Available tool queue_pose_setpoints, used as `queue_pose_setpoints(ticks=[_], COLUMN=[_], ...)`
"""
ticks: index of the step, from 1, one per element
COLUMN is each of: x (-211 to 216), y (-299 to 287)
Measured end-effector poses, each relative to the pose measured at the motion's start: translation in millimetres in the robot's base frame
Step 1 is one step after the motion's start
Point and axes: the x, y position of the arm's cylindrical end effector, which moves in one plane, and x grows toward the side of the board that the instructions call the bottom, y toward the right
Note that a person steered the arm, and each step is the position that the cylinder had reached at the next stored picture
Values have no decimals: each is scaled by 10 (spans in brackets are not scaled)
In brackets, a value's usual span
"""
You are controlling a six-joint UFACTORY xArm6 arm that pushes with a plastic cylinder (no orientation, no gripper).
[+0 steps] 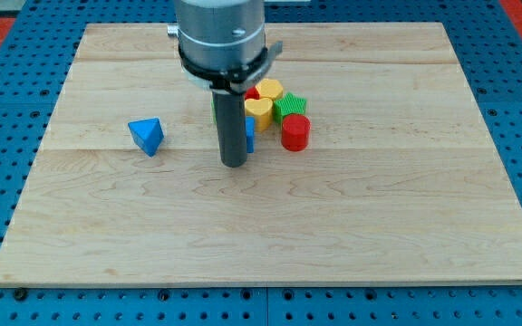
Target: Move blue cube right a bit
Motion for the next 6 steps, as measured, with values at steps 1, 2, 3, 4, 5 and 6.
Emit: queue_pose_setpoints(ticks=[1,2,3,4,5,6], x=[-72,-98,-295,-323,-323,-62], y=[-54,-197,-377,-159,-14,-72])
